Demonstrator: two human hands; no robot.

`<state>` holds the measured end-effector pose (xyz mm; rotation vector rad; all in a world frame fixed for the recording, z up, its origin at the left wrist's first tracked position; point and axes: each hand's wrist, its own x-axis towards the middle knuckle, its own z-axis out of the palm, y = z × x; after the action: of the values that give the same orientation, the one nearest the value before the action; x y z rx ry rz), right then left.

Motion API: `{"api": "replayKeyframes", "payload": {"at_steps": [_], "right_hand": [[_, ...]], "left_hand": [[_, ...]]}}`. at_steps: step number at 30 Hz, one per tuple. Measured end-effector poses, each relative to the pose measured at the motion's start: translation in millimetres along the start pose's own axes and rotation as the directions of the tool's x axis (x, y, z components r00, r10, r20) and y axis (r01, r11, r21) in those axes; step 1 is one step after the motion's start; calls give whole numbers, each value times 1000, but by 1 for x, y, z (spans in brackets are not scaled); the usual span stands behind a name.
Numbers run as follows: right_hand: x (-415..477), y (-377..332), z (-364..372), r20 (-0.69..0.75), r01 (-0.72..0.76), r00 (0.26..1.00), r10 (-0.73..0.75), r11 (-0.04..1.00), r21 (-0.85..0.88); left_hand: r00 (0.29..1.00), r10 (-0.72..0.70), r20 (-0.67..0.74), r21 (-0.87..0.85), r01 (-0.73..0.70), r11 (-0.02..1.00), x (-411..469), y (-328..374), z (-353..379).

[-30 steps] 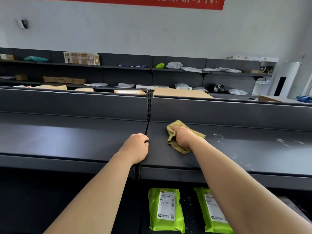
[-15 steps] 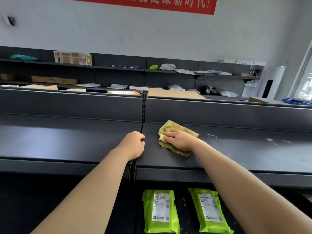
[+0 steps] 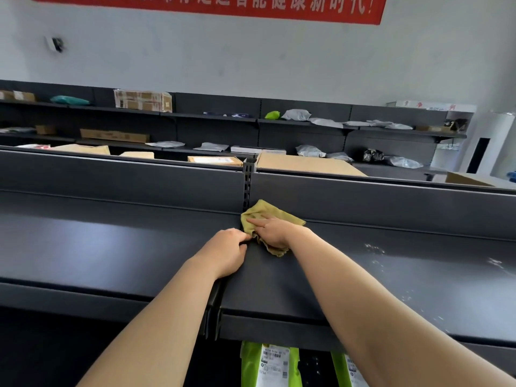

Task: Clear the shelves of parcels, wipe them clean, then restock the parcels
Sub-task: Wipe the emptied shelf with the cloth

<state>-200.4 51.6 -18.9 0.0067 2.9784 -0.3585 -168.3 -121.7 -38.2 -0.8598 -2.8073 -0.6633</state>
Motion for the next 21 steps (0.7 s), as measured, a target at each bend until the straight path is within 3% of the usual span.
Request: {"api": "replayKeyframes", "payload": {"at_steps": [14, 21], "right_hand": [[-24, 73, -2, -54, -268, 962, 266, 963, -20], [-71, 87, -3, -96, -341, 937, 336, 939, -38]], "left_hand": [[999, -30, 26, 9, 29, 1000, -4, 2, 3], [997, -55, 55, 121, 48, 991, -11, 13, 2]]}}
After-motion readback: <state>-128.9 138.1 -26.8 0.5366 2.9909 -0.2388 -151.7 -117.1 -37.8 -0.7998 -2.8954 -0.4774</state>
